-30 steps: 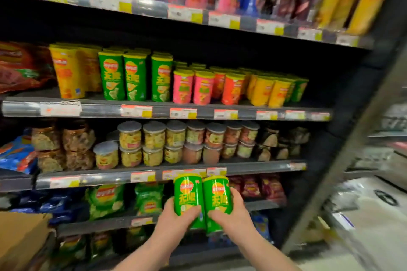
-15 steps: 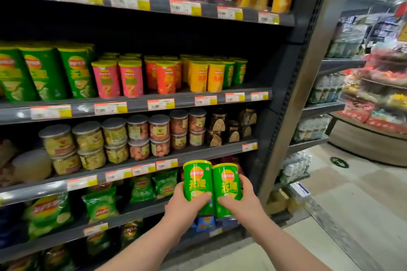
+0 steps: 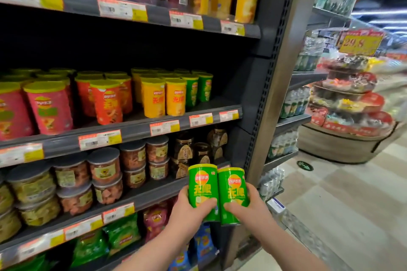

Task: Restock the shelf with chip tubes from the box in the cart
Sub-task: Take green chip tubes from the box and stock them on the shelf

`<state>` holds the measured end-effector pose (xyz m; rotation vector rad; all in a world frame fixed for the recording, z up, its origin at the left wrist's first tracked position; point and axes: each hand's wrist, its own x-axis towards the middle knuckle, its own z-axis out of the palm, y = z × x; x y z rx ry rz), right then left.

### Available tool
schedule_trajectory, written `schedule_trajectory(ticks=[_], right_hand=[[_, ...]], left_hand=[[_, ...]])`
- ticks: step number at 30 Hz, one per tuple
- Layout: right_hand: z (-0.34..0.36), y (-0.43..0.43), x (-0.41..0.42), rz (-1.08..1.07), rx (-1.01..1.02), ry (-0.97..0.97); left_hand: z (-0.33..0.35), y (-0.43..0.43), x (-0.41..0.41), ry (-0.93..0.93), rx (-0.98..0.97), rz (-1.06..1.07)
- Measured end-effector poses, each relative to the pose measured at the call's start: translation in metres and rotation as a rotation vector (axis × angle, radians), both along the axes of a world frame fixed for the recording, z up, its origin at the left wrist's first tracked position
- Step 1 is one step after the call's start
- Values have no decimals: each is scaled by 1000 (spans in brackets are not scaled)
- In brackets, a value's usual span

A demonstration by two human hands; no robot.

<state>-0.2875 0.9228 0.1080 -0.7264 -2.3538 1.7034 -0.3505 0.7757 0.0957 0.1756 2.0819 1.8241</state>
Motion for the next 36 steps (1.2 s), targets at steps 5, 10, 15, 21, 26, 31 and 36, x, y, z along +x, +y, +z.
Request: schedule_trajectory(ticks=[5,10,15,21,26,31,36], right_hand=[[11,18,-63,-34,22,59],[15,34,-111,-40,33,110],[29,53,-148,-28,60,186],[61,86,-209,23,138,291],[87,116,-276,34,232,322],[103,134,-326,132,255,323],[94,138,-364,214,345,271]], left_hand=[[17,17,-65,99,-15,-5],[24,28,-107,94,37,-12],[31,39,-134,99,58,30],[44,51,-156,130,84,89],[55,64,-167,183,50,197],[64,82,-178,195,116,288],[65,98,-183,216,183,355]])
